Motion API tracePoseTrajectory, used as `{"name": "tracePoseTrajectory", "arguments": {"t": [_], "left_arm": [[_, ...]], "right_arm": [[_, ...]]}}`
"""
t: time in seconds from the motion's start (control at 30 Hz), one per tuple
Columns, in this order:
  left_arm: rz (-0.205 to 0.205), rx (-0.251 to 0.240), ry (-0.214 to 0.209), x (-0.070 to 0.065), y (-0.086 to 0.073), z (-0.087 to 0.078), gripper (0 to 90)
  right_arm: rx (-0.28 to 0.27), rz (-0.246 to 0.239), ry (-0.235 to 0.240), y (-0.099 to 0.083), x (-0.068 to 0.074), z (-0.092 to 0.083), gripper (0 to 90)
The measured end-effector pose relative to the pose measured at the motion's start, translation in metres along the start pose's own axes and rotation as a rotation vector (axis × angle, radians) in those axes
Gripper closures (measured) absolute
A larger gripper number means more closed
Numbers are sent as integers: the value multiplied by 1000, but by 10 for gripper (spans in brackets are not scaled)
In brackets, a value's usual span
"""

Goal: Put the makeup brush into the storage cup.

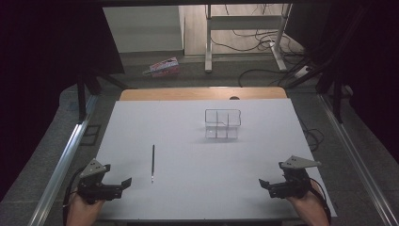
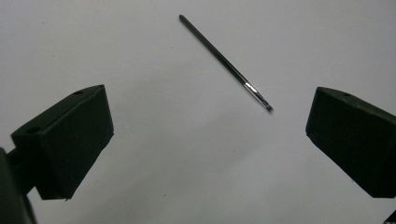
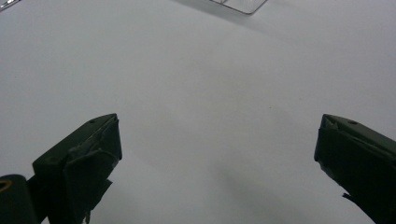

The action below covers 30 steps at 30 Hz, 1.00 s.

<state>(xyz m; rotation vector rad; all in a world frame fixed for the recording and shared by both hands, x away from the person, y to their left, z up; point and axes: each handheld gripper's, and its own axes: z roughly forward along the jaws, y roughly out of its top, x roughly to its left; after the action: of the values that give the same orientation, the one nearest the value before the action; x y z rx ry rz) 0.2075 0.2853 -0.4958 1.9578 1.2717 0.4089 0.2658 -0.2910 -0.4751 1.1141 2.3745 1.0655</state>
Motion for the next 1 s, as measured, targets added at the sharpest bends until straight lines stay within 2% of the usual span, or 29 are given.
{"name": "tracePoseTrajectory", "arguments": {"t": [0.17, 0.43, 0.53, 0.57, 0.6, 0.7, 0.83, 1.0], "left_arm": [[29, 3, 33, -3, 0, 1, 18], [42, 15, 39, 0, 5, 3, 20], [68, 48, 48, 0, 10, 4, 24], [79, 69, 51, 0, 13, 6, 29], [79, 69, 51, 0, 13, 6, 31], [64, 109, 43, 2, 18, 9, 36], [65, 140, 52, 2, 22, 10, 45], [59, 177, 43, 5, 24, 12, 43]], "right_arm": [[4, -10, -4, -1, 0, 1, 7], [15, -13, 14, 0, 2, 2, 9], [17, -12, 16, 0, 3, 3, 9], [18, 1, 24, 0, 3, 3, 9], [18, 1, 24, 0, 3, 3, 9], [21, 9, 22, 0, 3, 3, 10], [22, 18, 25, 0, 2, 3, 9], [40, 8, 19, 0, 2, 4, 14]]}}
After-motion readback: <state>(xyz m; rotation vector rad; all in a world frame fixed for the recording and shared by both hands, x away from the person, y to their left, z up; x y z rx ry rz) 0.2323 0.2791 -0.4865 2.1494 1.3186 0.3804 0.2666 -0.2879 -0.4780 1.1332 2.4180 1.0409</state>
